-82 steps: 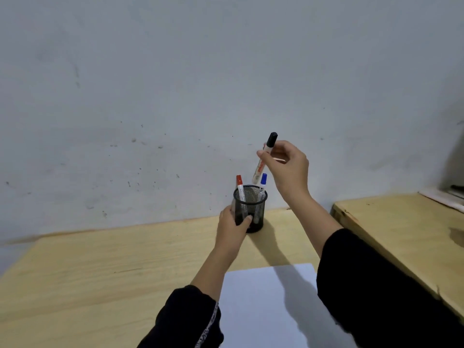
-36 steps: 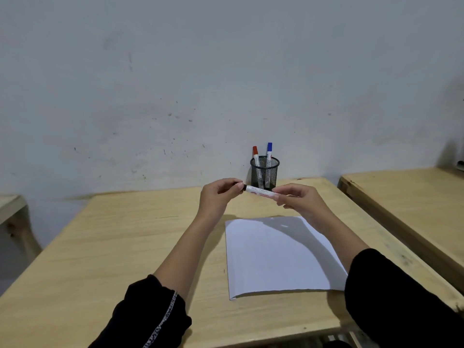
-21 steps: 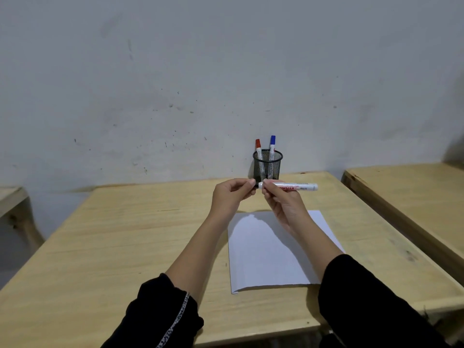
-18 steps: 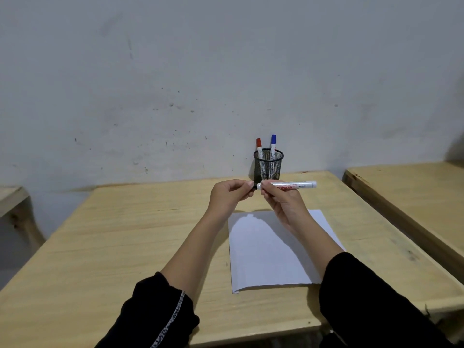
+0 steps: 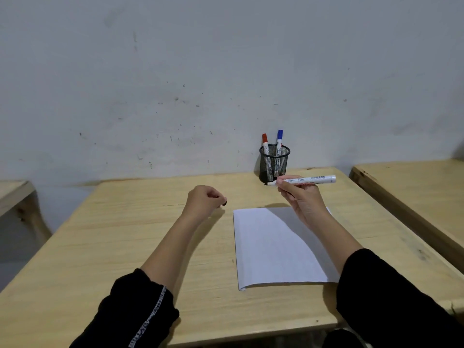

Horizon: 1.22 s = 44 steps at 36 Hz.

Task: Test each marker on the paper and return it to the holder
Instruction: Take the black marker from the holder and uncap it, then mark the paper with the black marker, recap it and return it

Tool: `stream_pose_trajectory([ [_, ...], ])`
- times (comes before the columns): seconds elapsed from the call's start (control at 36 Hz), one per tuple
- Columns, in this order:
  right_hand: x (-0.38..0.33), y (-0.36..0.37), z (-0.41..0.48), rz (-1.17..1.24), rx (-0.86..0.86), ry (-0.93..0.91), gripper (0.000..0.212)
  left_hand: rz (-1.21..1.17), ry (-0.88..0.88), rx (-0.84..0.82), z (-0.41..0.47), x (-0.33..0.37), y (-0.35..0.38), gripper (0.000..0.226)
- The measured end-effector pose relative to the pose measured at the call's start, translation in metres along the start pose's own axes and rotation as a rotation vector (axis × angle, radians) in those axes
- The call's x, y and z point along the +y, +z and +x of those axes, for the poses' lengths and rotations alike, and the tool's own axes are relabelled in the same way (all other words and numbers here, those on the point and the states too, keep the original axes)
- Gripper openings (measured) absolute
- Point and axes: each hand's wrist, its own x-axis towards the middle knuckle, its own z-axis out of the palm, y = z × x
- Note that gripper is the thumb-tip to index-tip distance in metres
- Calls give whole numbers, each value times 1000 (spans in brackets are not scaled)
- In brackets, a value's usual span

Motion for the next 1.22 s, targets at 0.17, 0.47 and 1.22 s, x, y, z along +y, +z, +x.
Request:
stream_pose_trajectory([
  [0.17, 12, 0, 1, -81, 13, 17, 6, 313, 4, -30, 5, -11, -7, 9],
  [0.47, 17, 7, 5, -148, -13, 28, 5, 433, 24, -155, 5, -17, -7, 11],
  [1.22, 38, 49, 8, -115, -9, 94, 10, 488, 463, -240, -65, -18, 15, 40],
])
